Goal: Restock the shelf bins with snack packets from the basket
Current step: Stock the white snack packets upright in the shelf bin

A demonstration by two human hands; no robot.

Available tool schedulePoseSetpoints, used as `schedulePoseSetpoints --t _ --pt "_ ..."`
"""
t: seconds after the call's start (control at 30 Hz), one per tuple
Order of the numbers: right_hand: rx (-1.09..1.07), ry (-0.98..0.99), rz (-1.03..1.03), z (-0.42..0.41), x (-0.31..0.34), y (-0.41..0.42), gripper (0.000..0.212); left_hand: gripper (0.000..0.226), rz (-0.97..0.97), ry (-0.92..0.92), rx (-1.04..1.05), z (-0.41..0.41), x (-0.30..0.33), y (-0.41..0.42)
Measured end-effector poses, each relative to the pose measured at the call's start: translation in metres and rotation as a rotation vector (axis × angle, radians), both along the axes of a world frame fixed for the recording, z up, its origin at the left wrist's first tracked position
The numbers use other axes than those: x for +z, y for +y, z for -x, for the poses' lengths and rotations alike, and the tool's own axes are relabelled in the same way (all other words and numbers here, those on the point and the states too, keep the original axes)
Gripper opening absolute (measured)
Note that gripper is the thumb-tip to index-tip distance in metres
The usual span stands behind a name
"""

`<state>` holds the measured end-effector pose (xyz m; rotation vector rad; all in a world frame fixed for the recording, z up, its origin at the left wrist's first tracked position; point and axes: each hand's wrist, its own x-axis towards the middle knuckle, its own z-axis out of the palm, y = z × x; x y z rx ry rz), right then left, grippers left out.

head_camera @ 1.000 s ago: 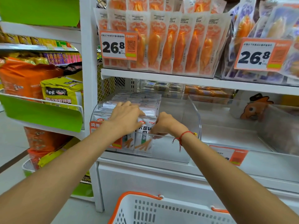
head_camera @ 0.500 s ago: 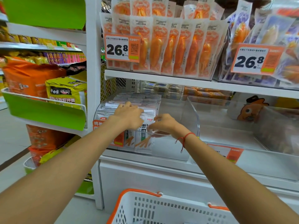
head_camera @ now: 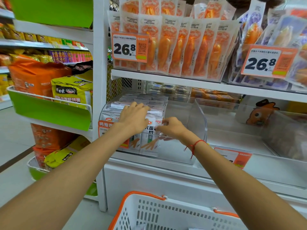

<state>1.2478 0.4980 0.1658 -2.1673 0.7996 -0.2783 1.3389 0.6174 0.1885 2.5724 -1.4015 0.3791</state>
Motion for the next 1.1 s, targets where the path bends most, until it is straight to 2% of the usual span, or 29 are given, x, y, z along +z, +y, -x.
schedulePoseSetpoints --t 0.13,0.23,0.33,0.4,0.47,0.57,0.93,1.1 --pt "-0.011 -0.133 0.185 0.032 0.006 0.01 0.051 0.052 0.241 0.028 -0.039 0.021 -0.007 0.017" --pt "-0.072 -0.328 0.283 0.064 0.007 0.02 0.037 0.046 0.397 0.045 -0.038 0.043 -0.014 0.03" --pt "-0.079 -0.461 0.278 0.096 -0.001 0.027 0.02 0.04 0.49 0.094 -0.03 0.063 -0.024 0.039" --pt "-0.059 -0.455 0.232 0.114 -0.009 0.028 0.011 0.037 0.541 0.154 -0.045 0.078 -0.032 0.043" --pt "-0.043 -0.42 0.175 0.129 -0.018 0.029 0.005 0.034 0.578 0.228 -0.062 0.093 -0.042 0.044" --pt "-0.04 -0.353 0.094 0.145 -0.04 0.028 0.008 0.028 0.549 0.393 -0.054 0.112 -0.064 0.042" --pt "-0.062 0.095 -0.163 0.206 -0.176 0.023 0.015 0.019 0.185 0.823 -0.04 0.166 -0.215 0.026" --pt "-0.066 0.384 -0.141 0.236 -0.243 0.018 0.026 0.023 0.021 1.077 -0.039 0.193 -0.297 0.016"
